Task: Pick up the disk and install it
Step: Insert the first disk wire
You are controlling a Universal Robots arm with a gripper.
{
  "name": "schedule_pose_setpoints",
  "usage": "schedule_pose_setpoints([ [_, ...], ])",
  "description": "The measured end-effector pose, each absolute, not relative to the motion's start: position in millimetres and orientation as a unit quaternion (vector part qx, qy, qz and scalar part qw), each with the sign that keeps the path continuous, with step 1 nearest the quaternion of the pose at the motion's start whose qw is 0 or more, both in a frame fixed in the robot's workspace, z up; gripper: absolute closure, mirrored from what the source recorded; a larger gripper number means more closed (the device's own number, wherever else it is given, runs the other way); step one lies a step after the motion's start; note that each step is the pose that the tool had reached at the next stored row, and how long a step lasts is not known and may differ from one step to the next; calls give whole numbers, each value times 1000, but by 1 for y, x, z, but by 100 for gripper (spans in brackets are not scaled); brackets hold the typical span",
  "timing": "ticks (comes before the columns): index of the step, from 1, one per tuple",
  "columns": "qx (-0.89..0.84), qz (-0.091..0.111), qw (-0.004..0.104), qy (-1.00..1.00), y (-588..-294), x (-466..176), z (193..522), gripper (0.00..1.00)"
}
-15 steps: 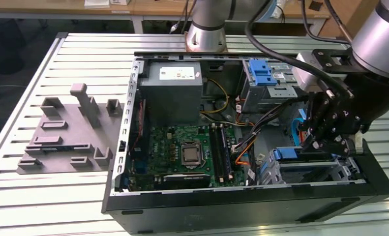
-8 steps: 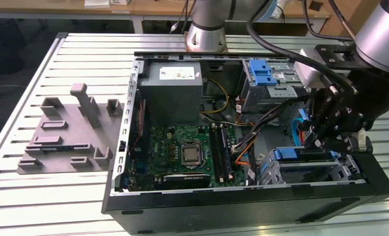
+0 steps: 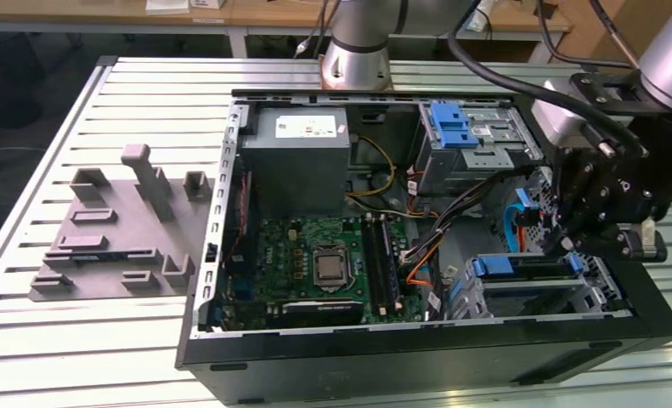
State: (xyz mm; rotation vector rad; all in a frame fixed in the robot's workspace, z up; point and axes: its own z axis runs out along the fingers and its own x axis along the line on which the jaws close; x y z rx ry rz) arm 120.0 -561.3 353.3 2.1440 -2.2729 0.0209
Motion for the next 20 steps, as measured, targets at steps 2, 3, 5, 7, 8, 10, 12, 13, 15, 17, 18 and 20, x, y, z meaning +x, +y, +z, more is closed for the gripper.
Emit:
schedule_pose_setpoints([
  [2,686,7,8,-727,-561,122,353,89],
  [3,686,7,8,-727,-560,123,354,89],
  [5,686,7,8,-727,-560,123,355,89],
  [7,686,7,8,-727,-559,123,358,89],
  [8,686,7,8,-727,-558,123,360,89],
  [10,686,7,8,-727,-556,123,363,89],
  [12,686,7,8,-727,-554,123,365,89],
  [13,686,7,8,-727,-553,123,365,89],
  [15,686,7,8,-727,-550,123,366,89],
  [17,686,8,7,-727,-546,123,366,89],
  [18,686,8,7,-727,-543,124,366,89],
  [20,686,8,7,-728,-539,124,366,89],
])
